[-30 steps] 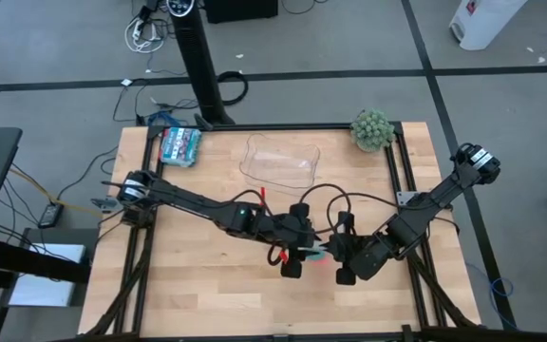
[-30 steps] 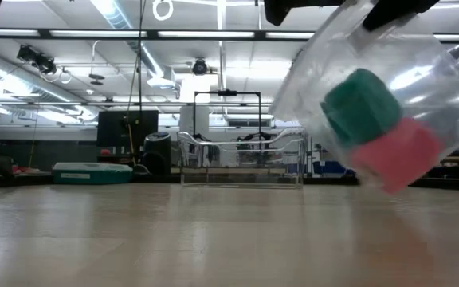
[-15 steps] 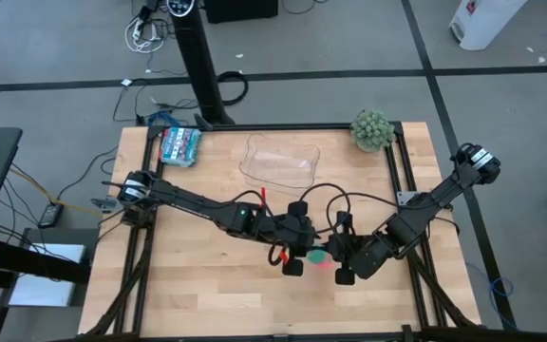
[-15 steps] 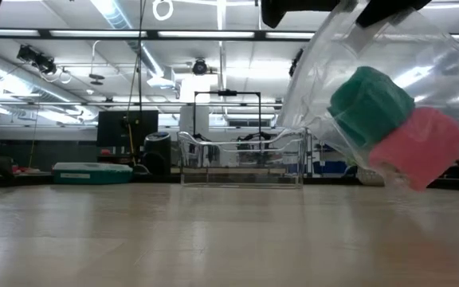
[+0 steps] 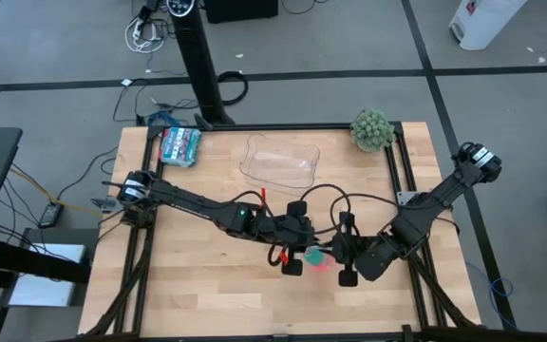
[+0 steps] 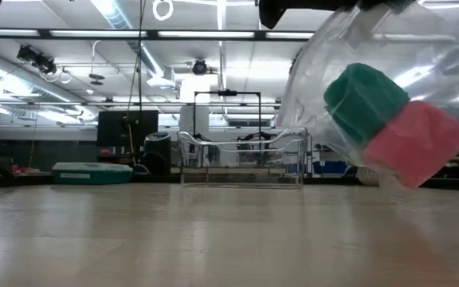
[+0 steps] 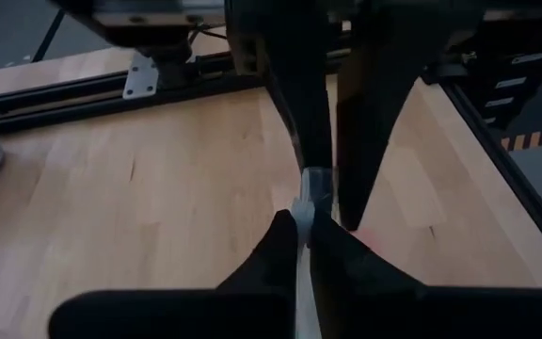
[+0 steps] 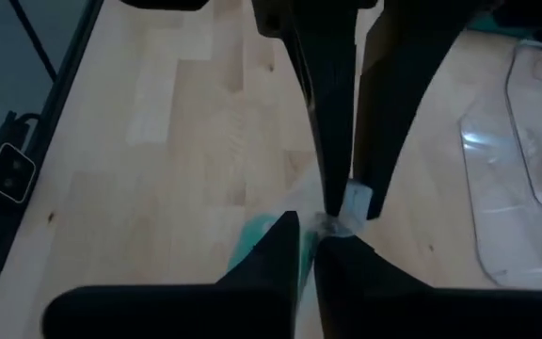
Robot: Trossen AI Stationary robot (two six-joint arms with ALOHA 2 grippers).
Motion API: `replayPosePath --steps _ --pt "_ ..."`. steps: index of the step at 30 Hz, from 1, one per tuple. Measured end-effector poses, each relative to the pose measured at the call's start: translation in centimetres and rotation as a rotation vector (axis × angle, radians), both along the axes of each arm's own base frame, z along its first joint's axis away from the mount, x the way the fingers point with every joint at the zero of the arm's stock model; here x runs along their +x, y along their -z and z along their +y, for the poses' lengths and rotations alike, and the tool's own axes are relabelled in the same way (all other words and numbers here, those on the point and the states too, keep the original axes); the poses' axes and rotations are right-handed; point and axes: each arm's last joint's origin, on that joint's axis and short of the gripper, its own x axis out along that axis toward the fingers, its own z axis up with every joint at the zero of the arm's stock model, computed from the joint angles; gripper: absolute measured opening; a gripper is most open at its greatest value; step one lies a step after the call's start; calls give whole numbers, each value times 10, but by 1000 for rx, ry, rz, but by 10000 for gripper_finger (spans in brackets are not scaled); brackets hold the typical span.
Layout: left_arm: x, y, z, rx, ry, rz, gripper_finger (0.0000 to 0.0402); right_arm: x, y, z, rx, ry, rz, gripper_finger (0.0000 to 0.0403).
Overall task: Roll bandage
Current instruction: Close the transparent zip bag
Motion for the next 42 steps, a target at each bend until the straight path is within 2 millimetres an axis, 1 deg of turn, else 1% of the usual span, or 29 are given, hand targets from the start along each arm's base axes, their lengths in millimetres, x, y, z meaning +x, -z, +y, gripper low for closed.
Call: replayPosePath --steps 5,9,11,14,16,18,21,25,29,34,38,42 --pt "0 0 0 -1 -5 2 18 -2 -3 -3 15 11 -2 55" --pt "0 0 0 -4 -7 4 18 0 -4 -5 12 10 -9 62" --pt "0 1 0 -3 -7 5 18 2 -4 -7 10 17 -7 52" --pt "-1 1 0 -9 2 15 18 2 -4 -9 -26 6 -3 15" --pt "-1 1 0 -12 3 20 18 3 -5 -12 -28 3 -3 6" --pt "-2 2 1 -8 2 32 18 5 -5 -14 -10 14 0 3" --pt "-2 3 2 -1 -6 46 18 4 -5 -15 -45 48 -11 1" --pt "-6 4 0 7 -5 86 18 -1 -11 -14 -65 87 -63 0" --pt "-11 19 -5 22 26 186 18 -7 -22 -18 -74 137 -132 0" --pt "-11 14 -3 17 -4 172 18 -10 -26 -18 -36 93 -124 0" --pt "-11 14 -3 19 0 173 19 -7 -20 -14 25 17 -60 1" --pt "-11 8 -5 12 95 172 20 -6 -8 -8 77 10 -1 18"
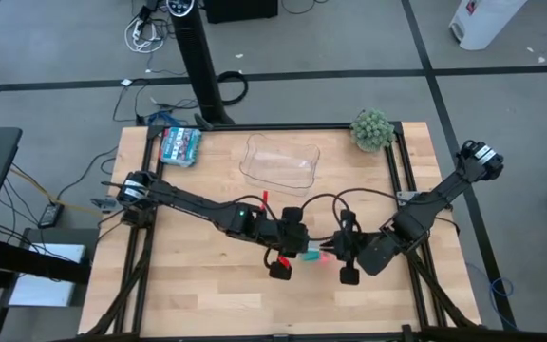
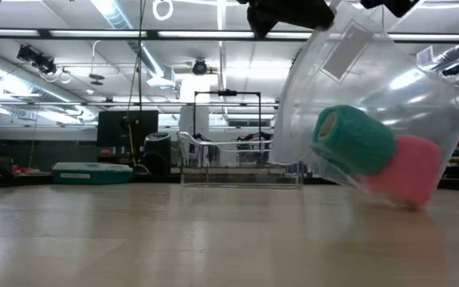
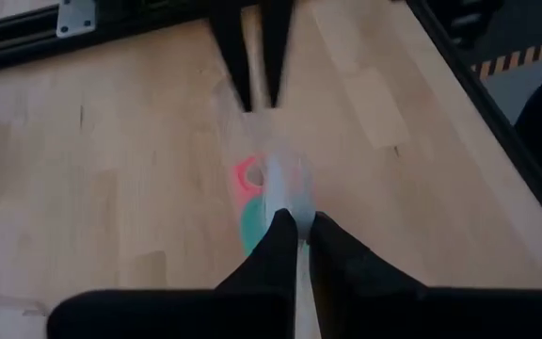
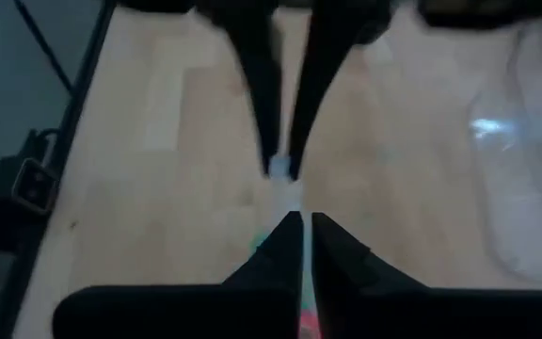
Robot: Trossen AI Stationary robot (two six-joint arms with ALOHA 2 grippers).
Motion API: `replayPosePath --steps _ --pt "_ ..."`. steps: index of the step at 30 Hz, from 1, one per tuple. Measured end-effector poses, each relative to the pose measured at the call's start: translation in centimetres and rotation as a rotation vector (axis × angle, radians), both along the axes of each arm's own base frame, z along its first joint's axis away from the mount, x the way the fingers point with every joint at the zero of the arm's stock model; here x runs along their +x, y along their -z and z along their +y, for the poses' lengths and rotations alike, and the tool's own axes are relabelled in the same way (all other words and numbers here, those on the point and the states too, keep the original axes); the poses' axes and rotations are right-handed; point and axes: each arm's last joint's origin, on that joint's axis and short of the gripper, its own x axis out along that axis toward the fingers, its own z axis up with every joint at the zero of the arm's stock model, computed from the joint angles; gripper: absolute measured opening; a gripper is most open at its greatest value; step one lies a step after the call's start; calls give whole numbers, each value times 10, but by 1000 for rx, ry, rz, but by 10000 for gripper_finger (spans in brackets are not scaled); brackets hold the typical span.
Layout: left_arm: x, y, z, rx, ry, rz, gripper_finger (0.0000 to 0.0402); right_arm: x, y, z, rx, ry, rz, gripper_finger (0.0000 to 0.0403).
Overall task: Roll bandage
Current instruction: Close the transparent zip bag
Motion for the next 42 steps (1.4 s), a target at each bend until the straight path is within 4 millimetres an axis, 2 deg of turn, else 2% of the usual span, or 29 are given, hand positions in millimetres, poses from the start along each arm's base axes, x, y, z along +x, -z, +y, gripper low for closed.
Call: replayPosePath --steps 8,14,16,19,21,27,33,38,42 --pt "1 -2 0 29 26 -15 20 1 21 10 21 4 2 85" --pt "2 -3 2 37 32 -30 21 10 38 15 -113 -3 13 119" --pt "2 -3 2 50 42 -36 21 13 43 15 -147 19 19 107" --pt "2 -3 3 78 19 -39 35 14 47 14 -159 44 34 38" --pt "2 -4 4 107 -24 -47 58 12 47 12 -159 87 28 12" --pt "0 -28 10 161 -217 -90 140 -10 43 1 -136 300 19 1" --pt "-1 -33 11 93 -300 -91 161 -26 42 -4 -82 444 -8 0" --pt "-2 -20 10 -1 -339 -59 162 -15 48 5 16 451 -34 1" --pt "-5 1 8 -29 -350 -7 162 9 72 18 51 367 10 17"
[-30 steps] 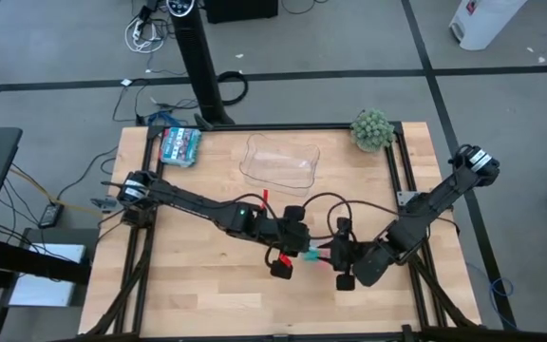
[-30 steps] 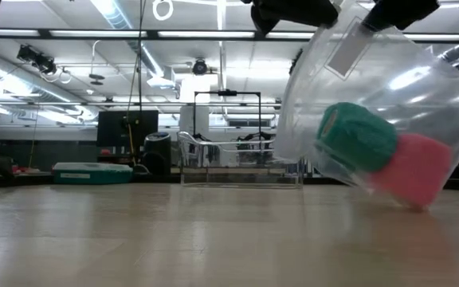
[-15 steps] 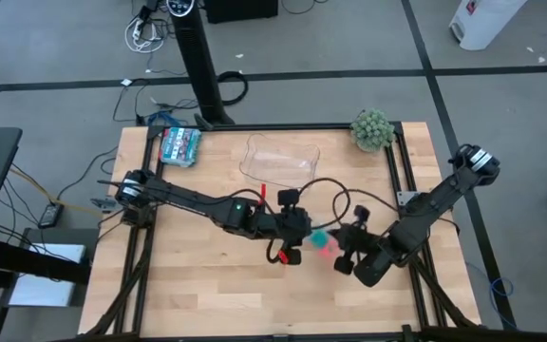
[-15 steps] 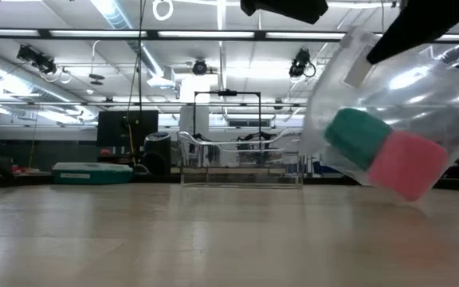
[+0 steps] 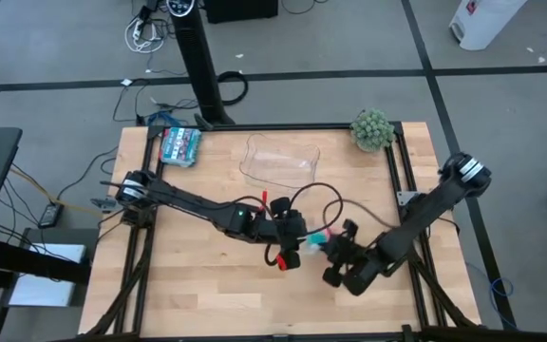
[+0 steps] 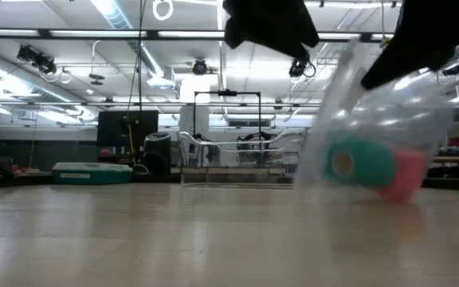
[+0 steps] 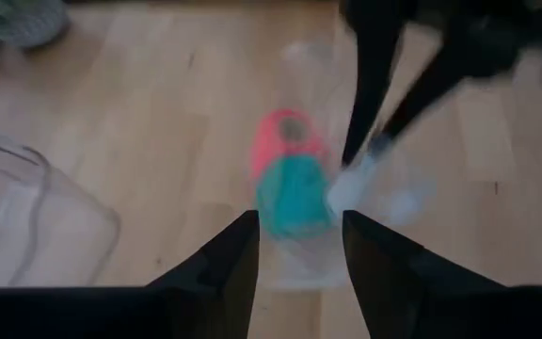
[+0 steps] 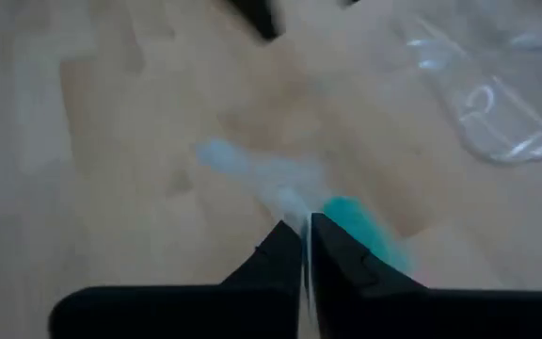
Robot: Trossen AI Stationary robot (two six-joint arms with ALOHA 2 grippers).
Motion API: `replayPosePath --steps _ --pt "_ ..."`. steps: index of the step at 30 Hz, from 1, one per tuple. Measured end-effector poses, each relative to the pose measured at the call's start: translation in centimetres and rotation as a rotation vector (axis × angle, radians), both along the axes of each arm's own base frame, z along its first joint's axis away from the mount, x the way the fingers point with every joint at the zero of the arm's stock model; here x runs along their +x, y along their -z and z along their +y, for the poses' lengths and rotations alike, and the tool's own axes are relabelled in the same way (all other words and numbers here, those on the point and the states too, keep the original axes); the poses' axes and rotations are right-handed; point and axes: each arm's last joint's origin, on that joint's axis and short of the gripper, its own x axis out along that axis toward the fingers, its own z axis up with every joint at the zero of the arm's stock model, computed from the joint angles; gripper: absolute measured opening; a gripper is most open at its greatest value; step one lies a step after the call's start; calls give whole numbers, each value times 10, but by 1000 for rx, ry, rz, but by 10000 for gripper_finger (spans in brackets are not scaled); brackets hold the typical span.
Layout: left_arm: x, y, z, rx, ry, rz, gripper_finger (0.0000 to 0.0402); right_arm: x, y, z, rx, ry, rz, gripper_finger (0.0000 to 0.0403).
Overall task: Roll bandage
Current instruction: Close the transparent zip bag
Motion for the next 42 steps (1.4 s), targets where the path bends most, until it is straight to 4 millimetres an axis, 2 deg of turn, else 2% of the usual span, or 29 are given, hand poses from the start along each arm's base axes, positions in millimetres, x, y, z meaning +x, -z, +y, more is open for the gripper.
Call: replayPosePath --steps 4,9,12,15,20,25,27,30,36,42 --pt "-3 18 -3 -37 13 17 162 16 24 8 -18 -26 15 52" --pt "-7 30 -9 -65 50 43 162 24 30 21 103 -163 46 97" --pt "-8 29 -16 -72 82 42 162 20 26 27 235 -277 114 114" --pt "-10 29 -21 -75 113 47 162 11 12 32 329 -390 139 123" --pt "-12 29 -31 -66 148 37 162 3 -9 31 258 -531 92 123" --pt "-16 28 -43 -35 167 21 162 0 -10 19 336 -523 204 123" --pt "-17 28 -46 -30 169 21 162 -6 -8 20 324 -547 256 123" --pt "-17 27 -47 -29 169 19 162 -6 -14 25 229 -667 239 122" --pt "-19 27 -52 -34 179 12 162 22 -9 29 37 -783 235 131" --pt "-26 25 -71 -49 203 -11 162 45 -9 20 -45 -821 317 164"
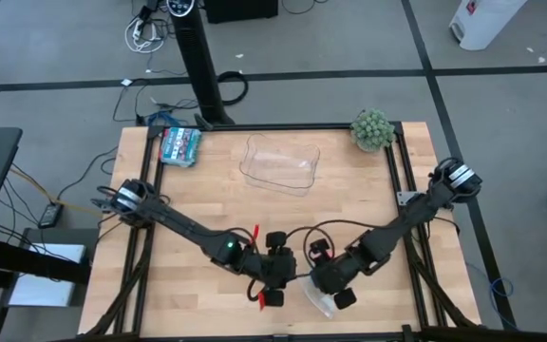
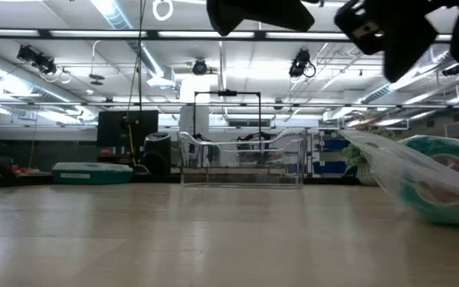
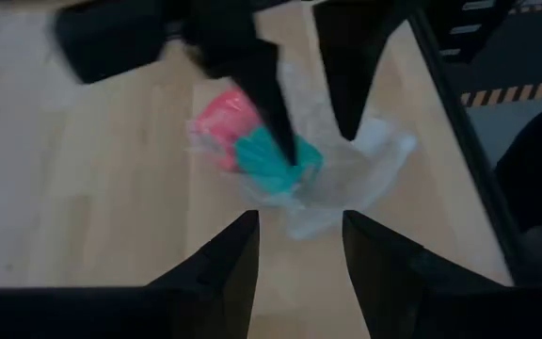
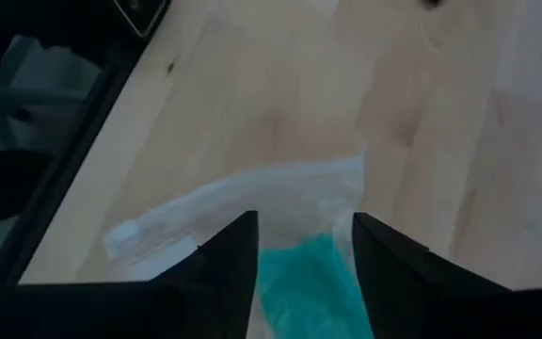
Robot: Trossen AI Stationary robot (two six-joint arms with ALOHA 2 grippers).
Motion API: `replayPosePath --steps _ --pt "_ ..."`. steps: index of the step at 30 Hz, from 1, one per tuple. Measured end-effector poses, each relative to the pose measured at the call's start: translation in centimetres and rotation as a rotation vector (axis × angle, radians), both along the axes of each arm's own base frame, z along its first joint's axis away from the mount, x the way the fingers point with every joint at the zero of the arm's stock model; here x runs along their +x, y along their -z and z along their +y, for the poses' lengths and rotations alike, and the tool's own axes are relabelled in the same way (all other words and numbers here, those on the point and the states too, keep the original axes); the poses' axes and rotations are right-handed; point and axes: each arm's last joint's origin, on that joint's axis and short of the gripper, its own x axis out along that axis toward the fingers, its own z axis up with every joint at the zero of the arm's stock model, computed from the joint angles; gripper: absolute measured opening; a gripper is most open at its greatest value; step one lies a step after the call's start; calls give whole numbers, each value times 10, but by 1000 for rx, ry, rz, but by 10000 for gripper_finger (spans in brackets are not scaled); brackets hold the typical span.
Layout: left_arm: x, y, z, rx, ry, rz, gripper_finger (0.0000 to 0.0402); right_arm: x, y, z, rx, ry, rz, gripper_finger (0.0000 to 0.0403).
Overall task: Roll bandage
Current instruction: Close the transparent zip bag
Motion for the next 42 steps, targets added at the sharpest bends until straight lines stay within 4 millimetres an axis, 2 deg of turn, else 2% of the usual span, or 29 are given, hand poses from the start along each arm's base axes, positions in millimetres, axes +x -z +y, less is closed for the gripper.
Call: replayPosePath --steps 9,14,19,26,31,38,42 --pt "-19 3 -32 -88 -34 36 162 27 16 -6 -65 -165 22 222" --pt "-29 5 -44 -107 -71 58 162 35 19 -11 -113 -224 4 232" --pt "-35 5 -51 -128 -109 57 162 45 23 -26 -52 -253 37 219" --pt "-41 5 -59 -151 -163 33 162 54 37 -35 7 -297 84 205" --pt "-45 5 -65 -161 -189 28 162 56 36 -37 39 -327 70 203" --pt "-49 5 -69 -187 -203 29 162 60 55 -33 56 -373 104 191" --pt "-50 5 -72 -202 -210 29 162 61 57 -33 38 -382 96 154"
